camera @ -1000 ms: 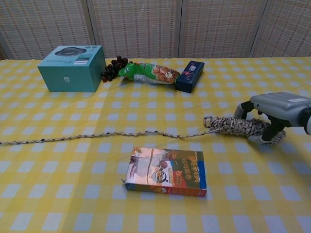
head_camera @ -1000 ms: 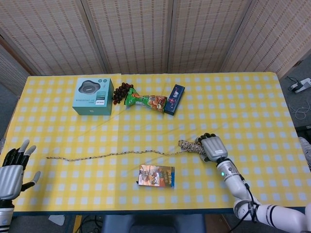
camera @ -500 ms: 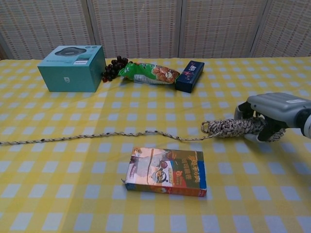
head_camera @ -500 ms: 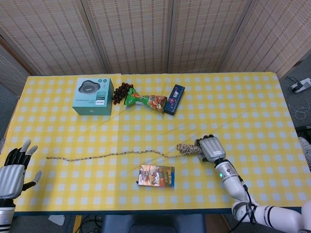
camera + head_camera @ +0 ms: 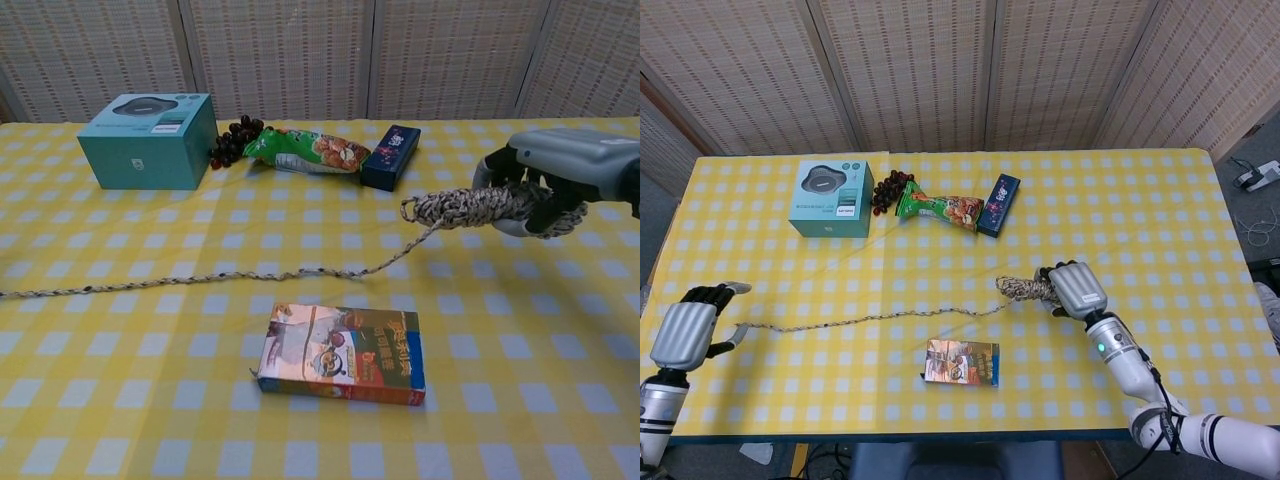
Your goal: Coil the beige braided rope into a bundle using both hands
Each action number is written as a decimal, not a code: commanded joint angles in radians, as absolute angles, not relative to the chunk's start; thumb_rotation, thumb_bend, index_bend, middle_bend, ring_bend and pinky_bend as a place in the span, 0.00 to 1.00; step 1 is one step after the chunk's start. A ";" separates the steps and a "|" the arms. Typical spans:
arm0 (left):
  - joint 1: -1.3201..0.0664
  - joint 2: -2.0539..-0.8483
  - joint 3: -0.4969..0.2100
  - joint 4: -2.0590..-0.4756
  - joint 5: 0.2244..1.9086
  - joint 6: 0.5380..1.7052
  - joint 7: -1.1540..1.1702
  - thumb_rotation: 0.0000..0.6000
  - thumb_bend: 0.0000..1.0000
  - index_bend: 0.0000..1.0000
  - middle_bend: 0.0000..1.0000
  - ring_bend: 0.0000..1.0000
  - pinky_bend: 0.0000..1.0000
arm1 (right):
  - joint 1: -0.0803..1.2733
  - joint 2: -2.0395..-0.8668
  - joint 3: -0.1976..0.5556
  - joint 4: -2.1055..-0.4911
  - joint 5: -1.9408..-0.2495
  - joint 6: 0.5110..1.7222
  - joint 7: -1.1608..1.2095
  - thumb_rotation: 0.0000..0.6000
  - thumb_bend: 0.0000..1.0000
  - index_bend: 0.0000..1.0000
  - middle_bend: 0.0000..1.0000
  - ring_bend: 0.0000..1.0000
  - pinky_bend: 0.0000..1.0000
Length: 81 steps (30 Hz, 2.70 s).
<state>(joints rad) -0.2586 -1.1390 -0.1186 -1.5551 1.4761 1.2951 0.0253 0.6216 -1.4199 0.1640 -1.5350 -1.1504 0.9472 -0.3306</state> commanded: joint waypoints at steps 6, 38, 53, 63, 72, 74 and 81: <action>-0.408 -1.196 -0.140 -1.464 1.341 1.034 0.097 1.00 0.34 0.44 0.61 0.60 0.67 | 0.635 -1.408 0.175 -1.550 -1.142 0.947 -0.316 1.00 0.64 0.66 0.59 0.43 0.43; -0.508 -1.381 -0.070 -1.434 1.248 0.951 0.316 1.00 0.34 0.55 1.00 1.00 1.00 | 0.677 -1.417 0.187 -1.535 -1.091 0.941 -0.300 1.00 0.64 0.67 0.59 0.44 0.44; -0.534 -1.431 -0.074 -1.399 1.163 0.916 0.351 1.00 0.34 0.58 1.00 1.00 1.00 | 0.681 -1.422 0.175 -1.525 -1.086 0.937 -0.285 1.00 0.64 0.68 0.59 0.44 0.44; -0.549 -1.446 -0.076 -1.387 1.120 0.903 0.367 1.00 0.35 0.62 1.00 1.00 1.00 | 0.681 -1.426 0.172 -1.510 -1.082 0.935 -0.273 1.00 0.64 0.68 0.59 0.44 0.44; -0.558 -1.450 -0.075 -1.384 1.104 0.900 0.365 1.00 0.40 0.65 1.00 1.00 1.00 | 0.680 -1.429 0.166 -1.503 -1.078 0.933 -0.270 1.00 0.64 0.69 0.59 0.44 0.44; -0.561 -1.448 -0.074 -1.387 1.100 0.896 0.364 1.00 0.41 0.66 1.00 1.00 1.00 | 0.680 -1.429 0.165 -1.501 -1.076 0.931 -0.269 1.00 0.64 0.69 0.59 0.44 0.44; -0.567 -1.431 -0.070 -1.417 1.090 0.894 0.372 1.00 0.42 0.66 1.00 1.00 1.00 | 0.681 -1.431 0.165 -1.498 -1.074 0.929 -0.265 1.00 0.64 0.69 0.59 0.44 0.44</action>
